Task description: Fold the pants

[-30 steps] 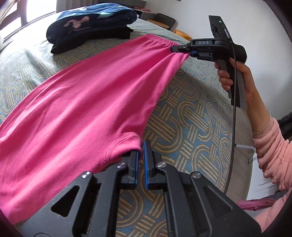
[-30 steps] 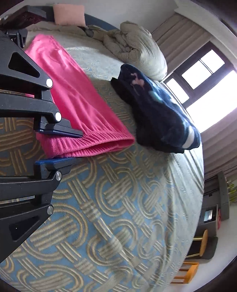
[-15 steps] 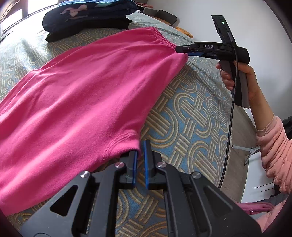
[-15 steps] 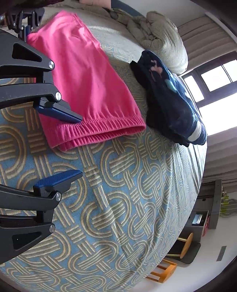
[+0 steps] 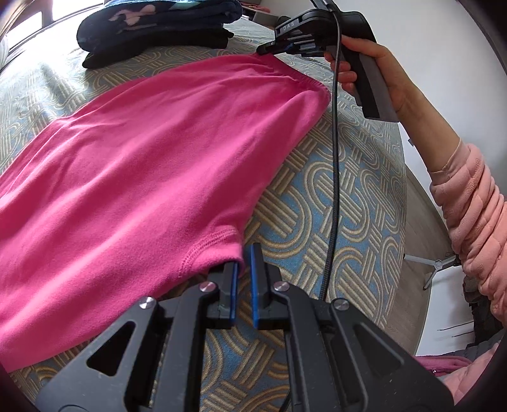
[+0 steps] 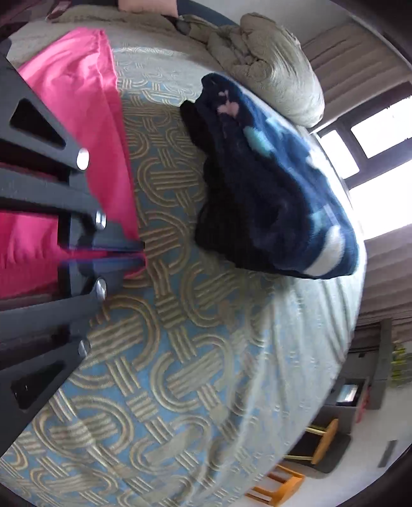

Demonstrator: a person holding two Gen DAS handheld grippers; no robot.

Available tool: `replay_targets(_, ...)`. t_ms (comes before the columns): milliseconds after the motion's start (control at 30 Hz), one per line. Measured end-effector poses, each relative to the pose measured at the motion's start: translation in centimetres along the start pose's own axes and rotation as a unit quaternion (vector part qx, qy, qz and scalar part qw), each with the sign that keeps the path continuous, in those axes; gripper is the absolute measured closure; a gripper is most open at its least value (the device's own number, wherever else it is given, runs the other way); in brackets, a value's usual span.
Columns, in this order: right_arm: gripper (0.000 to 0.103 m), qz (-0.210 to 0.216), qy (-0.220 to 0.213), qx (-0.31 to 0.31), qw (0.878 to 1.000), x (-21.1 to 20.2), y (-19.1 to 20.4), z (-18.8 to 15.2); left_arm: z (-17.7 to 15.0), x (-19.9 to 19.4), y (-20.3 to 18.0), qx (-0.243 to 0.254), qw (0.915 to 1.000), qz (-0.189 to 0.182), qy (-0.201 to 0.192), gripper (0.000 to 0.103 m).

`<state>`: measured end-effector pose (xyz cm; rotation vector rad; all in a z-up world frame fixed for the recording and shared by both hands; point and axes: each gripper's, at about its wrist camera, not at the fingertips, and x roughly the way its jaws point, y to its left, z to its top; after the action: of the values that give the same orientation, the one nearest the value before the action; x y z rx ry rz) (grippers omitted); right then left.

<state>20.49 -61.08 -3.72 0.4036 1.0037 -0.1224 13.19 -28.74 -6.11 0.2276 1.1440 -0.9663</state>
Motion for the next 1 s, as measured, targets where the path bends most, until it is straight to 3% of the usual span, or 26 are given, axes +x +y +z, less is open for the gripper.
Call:
replay_targets(100, 0.101, -0.024, -0.05, -0.003, 0.998, -1.3, -0.2, 0.0, 0.1, 0.0, 0.2, 0.001, 1.0, -0.002, 0.003, 0.097)
replay_targets(167, 0.101, 0.006, -0.06, 0.053, 0.997, -1.8, -2.7, 0.4, 0.2, 0.1, 0.3, 0.001, 1.0, -0.004, 0.005, 0.097)
replay_targets(200, 0.103, 0.001, -0.06, 0.069, 0.996, -1.6, -3.7, 0.5, 0.1, 0.0, 0.4, 0.002, 1.0, -0.006, 0.004, 0.097)
replay_targets(267, 0.102, -0.082, -0.076, 0.061, 0.992, -1.7, -4.6, 0.5, 0.0, 0.0, 0.7, 0.001, 0.9999, -0.011, 0.002, 0.097)
replay_targets(333, 0.1, -0.053, -0.072, 0.08, 0.993, -1.8, -5.8, 0.4, -0.1, 0.0, 1.0, -0.005, 0.9998, -0.019, 0.001, 0.097)
replay_targets(400, 0.098, 0.025, -0.058, 0.102, 0.993, -2.0, -6.8, 0.0, -0.1, 0.0, 1.3, -0.011, 0.9997, -0.023, 0.001, 0.097)
replay_targets(433, 0.092, 0.057, -0.054, 0.098, 0.992, -2.2, -6.8, 0.0, -0.1, 0.0, 1.3, -0.01, 0.9997, -0.023, 0.002, 0.097)
replay_targets(500, 0.067, 0.077, -0.05, 0.074, 0.993, -2.7, -6.1, -0.2, -0.1, 0.0, 1.3, -0.007, 0.9997, -0.022, 0.002, 0.097)
replay_targets(533, 0.043, 0.079, -0.045, 0.059, 0.994, -2.7, -5.4, -0.1, -0.2, 0.0, 1.3, -0.007, 0.9997, -0.022, 0.001, 0.097)
replay_targets(567, 0.027, 0.081, -0.035, 0.041, 0.995, -2.6, -4.6, -0.1, -0.1, 0.0, 1.3, -0.007, 0.9997, -0.022, 0.001, 0.097)
replay_targets(600, 0.026, 0.08, -0.028, 0.026, 0.996, -2.2, -3.7, 0.2, -0.2, 0.0, 1.3, -0.008, 0.9997, -0.021, 0.001, 0.097)
replay_targets(633, 0.026, 0.077, -0.021, 0.01, 0.997, -1.7, -2.8, 0.3, -0.2, 0.0, 1.3, -0.009, 0.9997, -0.021, 0.001, 0.097)
replay_targets(667, 0.046, 0.069, -0.017, -0.006, 0.997, -1.4, -2.0, 0.3, -0.2, 0.0, 1.2, -0.009, 0.9997, -0.021, 0.001, 0.097)
replay_targets(733, 0.098, 0.033, -0.001, -0.027, 0.999, -0.5, -0.6, 0.2, -0.1, 0.0, 1.1, -0.01, 0.9997, -0.02, 0.001, 0.097)
replay_targets(767, 0.101, 0.025, -0.002, -0.024, 0.999, -0.5, -0.2, 0.3, -0.1, 0.0, 1.1, -0.009, 0.9998, -0.019, 0.0, 0.097)
replay_targets(833, 0.101, 0.04, -0.057, -0.032, 0.997, -2.8, 0.4, 0.0, -0.2, 0.0, 0.9, -0.008, 0.9998, -0.018, -0.001, 0.097)
replay_targets(900, 0.101, 0.076, -0.105, 0.002, 0.992, -4.9, -0.7, 0.5, -0.2, 0.1, 1.0, -0.008, 0.9998, -0.017, 0.0, 0.097)
replay_targets(1000, 0.101, 0.064, -0.082, 0.043, 0.994, -3.2, -3.2, 1.7, -0.3, 0.1, 1.1, -0.01, 0.9997, -0.02, 0.0, 0.097)
